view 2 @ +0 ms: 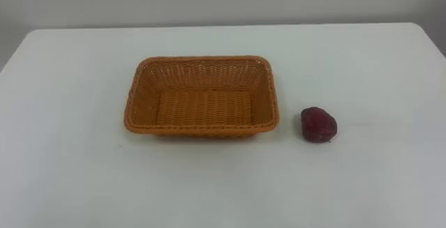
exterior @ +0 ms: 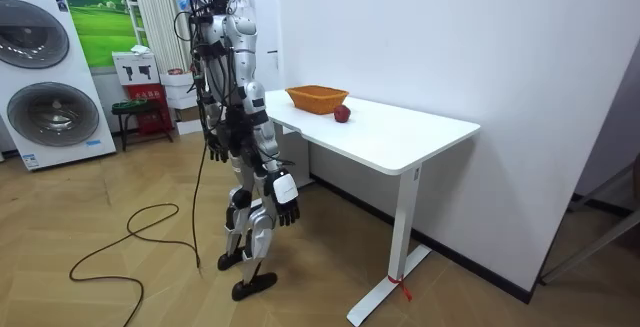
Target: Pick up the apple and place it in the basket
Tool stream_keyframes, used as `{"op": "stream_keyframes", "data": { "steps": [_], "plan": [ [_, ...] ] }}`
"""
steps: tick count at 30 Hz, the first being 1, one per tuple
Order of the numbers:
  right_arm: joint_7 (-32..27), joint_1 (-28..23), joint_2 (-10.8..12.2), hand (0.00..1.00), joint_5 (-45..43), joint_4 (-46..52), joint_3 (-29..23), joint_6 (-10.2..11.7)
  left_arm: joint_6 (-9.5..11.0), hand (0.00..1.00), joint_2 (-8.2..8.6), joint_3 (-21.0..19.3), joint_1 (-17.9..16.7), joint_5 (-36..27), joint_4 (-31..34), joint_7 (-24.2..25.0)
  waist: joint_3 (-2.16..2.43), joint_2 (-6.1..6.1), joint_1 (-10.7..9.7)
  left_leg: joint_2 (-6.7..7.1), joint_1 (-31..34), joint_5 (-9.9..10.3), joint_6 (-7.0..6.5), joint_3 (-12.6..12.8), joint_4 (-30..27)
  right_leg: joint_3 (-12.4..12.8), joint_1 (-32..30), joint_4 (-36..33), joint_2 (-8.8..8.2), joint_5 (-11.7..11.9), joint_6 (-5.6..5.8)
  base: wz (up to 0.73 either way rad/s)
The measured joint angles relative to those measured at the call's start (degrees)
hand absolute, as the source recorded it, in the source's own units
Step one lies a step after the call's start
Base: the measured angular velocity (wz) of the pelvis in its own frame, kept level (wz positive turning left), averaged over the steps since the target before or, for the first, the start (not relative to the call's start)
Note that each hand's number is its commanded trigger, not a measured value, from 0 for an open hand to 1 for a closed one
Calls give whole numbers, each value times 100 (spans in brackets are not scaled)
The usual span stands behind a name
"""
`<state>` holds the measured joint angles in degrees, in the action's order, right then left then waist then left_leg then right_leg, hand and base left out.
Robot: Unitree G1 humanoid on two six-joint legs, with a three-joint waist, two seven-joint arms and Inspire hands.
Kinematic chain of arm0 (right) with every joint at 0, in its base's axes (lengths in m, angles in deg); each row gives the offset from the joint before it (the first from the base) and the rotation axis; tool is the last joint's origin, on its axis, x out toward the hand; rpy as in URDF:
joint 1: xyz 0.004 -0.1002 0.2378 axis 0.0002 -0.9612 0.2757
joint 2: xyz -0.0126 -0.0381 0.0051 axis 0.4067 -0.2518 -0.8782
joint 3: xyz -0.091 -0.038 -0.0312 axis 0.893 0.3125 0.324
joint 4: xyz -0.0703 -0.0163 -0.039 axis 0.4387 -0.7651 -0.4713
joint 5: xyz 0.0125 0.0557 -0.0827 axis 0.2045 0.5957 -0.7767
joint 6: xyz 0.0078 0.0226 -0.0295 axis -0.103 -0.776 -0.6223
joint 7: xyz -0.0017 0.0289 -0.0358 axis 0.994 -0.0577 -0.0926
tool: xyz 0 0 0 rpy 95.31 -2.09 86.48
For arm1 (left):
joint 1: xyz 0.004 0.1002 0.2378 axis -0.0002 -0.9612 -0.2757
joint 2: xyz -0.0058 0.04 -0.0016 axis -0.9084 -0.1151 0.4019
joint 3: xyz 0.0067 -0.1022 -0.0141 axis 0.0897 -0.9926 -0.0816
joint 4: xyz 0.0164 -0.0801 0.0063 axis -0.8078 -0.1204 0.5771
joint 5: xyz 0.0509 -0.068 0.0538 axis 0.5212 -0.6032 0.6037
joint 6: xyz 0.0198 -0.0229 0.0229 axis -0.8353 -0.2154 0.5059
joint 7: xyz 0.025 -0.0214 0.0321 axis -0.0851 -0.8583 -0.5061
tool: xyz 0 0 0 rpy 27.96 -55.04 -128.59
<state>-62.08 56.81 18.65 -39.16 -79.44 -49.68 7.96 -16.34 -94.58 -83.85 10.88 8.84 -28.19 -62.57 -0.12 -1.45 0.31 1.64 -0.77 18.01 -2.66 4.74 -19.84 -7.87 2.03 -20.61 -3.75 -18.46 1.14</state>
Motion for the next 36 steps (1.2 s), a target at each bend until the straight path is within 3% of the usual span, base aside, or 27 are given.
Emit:
{"op": "stream_keyframes", "data": {
  "steps": [6, 11, 17, 22, 25, 31, 36],
  "plan": [
    [-130, -15, 0, 0, 83, 129, -31, 26, 15, 0, 0, 4, -5, -4, 5, -23, -15, -24, -1, -5, 9, -3, 3, -4, 53, -4, 8, 8, 4, 0, 0, 0],
    [-352, -15, 25, 0, 1276, 151, -227, 117, 86, 0, 8, 3, -23, -45, 6, -252, -23, -12, -16, -17, -12, -3, 3, -10, 68, -8, 97, 103, 26, 37, 0, 0],
    [-646, -50, 69, 0, 4145, 273, -1344, 220, 150, 0, 24, -361, -47, -67, 5, -325, -26, 11, -65, -43, -83, -3, 3, -5, 86, 26, 258, 328, 82, 130, 11, 0],
    [-1323, -89, 78, 0, 6351, 777, -2661, 445, 337, 0, 36, -801, -187, -73, 27, -491, -18, 25, -317, -33, -205, -3, 3, 20, 125, 59, 356, 422, 87, 148, 29, -3],
    [-1739, -53, 79, 0, 7123, 1100, -3239, 666, 457, 0, 14, -851, -276, -129, 64, -518, -6, 5, -462, -32, -197, -3, 3, 14, 122, 39, 395, 436, 86, 150, 30, 1],
    [-2800, -31, 15, 0, 7525, 2078, -3907, 994, 543, 0, -103, -934, -298, -159, 101, -516, 11, -60, -493, -34, -237, -12, 0, 54, 156, 129, 339, 389, 92, 152, 29, -3],
    [-3782, 71, -37, 0, 7243, 3089, -3982, 1203, 575, 0, -174, -1018, -319, -151, 134, -503, 9, -131, -493, -32, -150, -17, -9, 68, 154, 146, 295, 366, 92, 157, 38, -2]
  ]
}}
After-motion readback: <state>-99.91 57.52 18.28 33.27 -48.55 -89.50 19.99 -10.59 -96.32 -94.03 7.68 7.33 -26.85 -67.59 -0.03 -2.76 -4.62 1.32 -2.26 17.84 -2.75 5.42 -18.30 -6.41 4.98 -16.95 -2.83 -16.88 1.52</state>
